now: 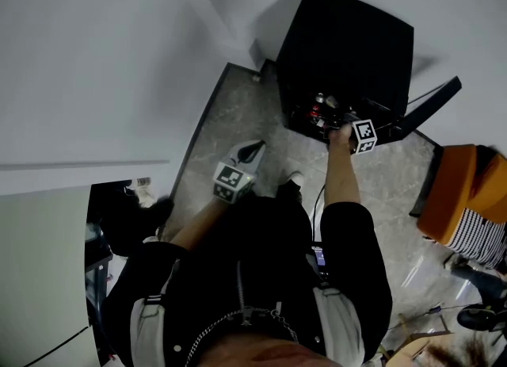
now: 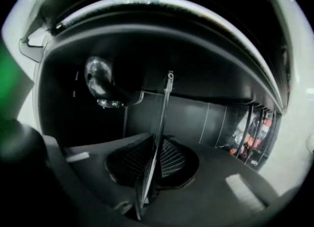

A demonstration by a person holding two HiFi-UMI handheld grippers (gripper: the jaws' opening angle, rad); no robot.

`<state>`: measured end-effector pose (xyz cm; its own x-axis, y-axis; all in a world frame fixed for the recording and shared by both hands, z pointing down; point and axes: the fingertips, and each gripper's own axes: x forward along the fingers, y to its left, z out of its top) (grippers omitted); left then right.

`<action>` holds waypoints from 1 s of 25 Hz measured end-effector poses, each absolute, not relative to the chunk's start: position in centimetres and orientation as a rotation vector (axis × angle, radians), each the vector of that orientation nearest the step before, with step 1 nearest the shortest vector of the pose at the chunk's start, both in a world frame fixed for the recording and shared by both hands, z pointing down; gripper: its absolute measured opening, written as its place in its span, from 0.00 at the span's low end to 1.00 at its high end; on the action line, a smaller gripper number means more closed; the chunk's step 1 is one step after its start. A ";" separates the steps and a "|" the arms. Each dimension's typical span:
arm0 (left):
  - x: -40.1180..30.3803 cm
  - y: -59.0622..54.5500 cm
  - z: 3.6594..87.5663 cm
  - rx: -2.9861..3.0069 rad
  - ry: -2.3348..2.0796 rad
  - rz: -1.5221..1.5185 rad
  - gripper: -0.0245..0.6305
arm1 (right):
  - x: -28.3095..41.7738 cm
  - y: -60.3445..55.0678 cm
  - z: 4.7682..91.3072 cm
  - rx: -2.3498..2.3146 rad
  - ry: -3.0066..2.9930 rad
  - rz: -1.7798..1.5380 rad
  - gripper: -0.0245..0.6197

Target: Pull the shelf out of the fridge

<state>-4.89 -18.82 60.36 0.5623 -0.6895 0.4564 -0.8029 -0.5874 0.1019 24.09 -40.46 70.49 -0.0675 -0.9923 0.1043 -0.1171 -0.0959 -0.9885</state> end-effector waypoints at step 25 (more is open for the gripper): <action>-0.1 -31.1 65.9 1.886 -1.068 -0.369 0.22 | 23.3 -37.6 70.7 -1.293 1.350 -1.382 0.09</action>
<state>-0.14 -31.08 65.90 0.5807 -0.7973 0.1646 -0.5257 -0.2128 0.8236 23.27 -37.60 70.67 -0.1634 -0.9775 0.1336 -0.1103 -0.1165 -0.9870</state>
